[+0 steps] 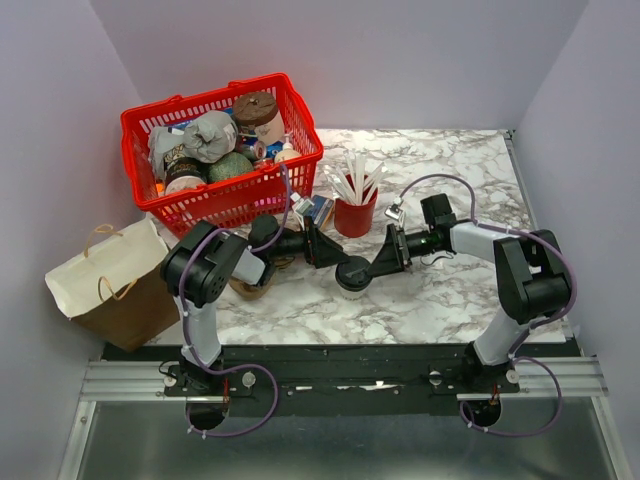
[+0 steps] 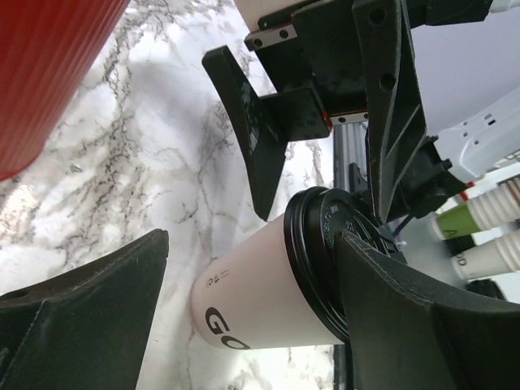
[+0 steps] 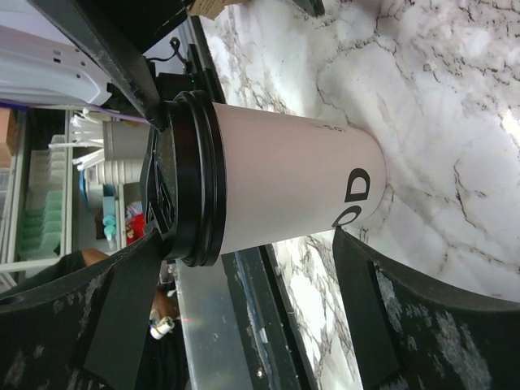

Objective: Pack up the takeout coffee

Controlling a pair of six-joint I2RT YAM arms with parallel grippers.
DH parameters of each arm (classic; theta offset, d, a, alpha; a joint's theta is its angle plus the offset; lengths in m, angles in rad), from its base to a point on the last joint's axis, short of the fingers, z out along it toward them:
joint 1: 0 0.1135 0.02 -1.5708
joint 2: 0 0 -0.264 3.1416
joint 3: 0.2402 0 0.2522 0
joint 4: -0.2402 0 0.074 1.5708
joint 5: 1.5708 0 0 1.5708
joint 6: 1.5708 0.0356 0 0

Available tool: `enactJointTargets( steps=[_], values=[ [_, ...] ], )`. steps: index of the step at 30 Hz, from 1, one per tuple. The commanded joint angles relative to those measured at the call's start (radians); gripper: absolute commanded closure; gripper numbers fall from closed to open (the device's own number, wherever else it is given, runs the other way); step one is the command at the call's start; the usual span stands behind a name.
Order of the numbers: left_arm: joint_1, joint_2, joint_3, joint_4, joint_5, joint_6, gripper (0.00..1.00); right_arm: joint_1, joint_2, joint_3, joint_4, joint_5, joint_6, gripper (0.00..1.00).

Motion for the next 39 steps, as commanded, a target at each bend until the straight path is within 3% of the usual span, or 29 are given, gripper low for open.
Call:
enactJointTargets(
  steps=[1,6,10,14,26,29,34,36,38,39],
  values=[
    [-0.005,0.043,-0.054,-0.202,-0.077,0.264,0.12,0.010,0.007,-0.030,0.053,0.239,-0.007,0.10],
    [-0.005,0.001,-0.035,-0.130,-0.009,0.241,0.10,0.009,-0.082,-0.062,0.090,0.138,-0.045,0.09],
    [-0.005,-0.031,0.019,-0.051,0.046,0.079,0.08,0.009,-0.170,-0.069,0.080,0.092,-0.060,0.07],
    [-0.003,-0.065,0.065,-0.053,0.065,0.020,0.06,0.007,-0.236,-0.049,0.059,0.081,-0.080,0.04],
    [0.021,-0.121,0.074,-0.200,0.069,0.098,0.05,0.007,-0.266,0.005,0.001,0.095,-0.141,0.03],
    [0.035,-0.147,0.096,-0.260,0.072,0.123,0.05,0.007,-0.286,0.045,-0.059,0.102,-0.221,0.03],
    [0.035,-0.220,0.131,-0.461,0.066,0.215,0.05,0.009,-0.349,0.099,-0.188,0.139,-0.500,0.00],
    [0.033,-0.279,0.145,-0.580,0.048,0.361,0.05,0.010,-0.358,0.141,-0.220,0.153,-0.607,0.00],
    [0.033,-0.356,0.183,-0.836,0.029,0.522,0.04,0.015,-0.354,0.178,-0.295,0.164,-0.690,0.00],
    [0.035,-0.382,0.196,-0.925,0.019,0.705,0.04,0.029,-0.348,0.218,-0.330,0.179,-0.791,0.00]
  ],
)
